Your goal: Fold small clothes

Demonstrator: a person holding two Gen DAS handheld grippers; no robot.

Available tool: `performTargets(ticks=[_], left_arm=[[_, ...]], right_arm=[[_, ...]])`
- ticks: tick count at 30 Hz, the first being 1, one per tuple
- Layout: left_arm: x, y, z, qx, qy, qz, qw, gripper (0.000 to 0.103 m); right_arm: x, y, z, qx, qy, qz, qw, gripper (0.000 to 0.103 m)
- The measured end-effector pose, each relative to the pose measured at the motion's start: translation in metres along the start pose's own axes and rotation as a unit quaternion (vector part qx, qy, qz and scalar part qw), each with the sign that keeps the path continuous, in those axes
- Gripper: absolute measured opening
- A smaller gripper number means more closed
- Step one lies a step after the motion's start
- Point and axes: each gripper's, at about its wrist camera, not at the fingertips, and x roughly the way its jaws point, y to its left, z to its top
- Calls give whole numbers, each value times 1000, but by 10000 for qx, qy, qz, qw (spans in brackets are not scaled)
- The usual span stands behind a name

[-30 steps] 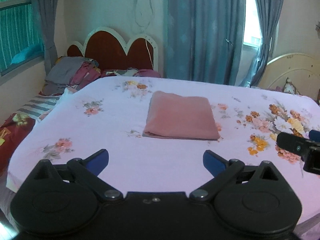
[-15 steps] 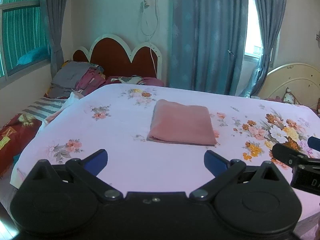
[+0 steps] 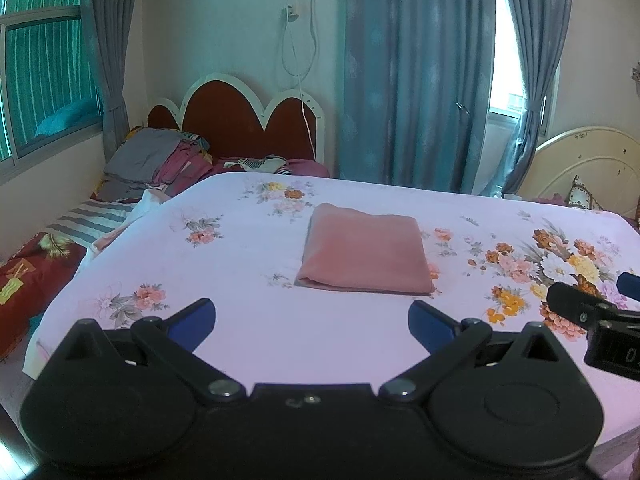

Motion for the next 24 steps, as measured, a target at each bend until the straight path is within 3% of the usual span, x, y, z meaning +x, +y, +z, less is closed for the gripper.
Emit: performTargets(ticks=[24], left_arm=[[1, 2, -1, -19, 45, 67, 10000, 102]], right_arm=[[7, 0, -2, -5, 30, 112, 9999, 103]])
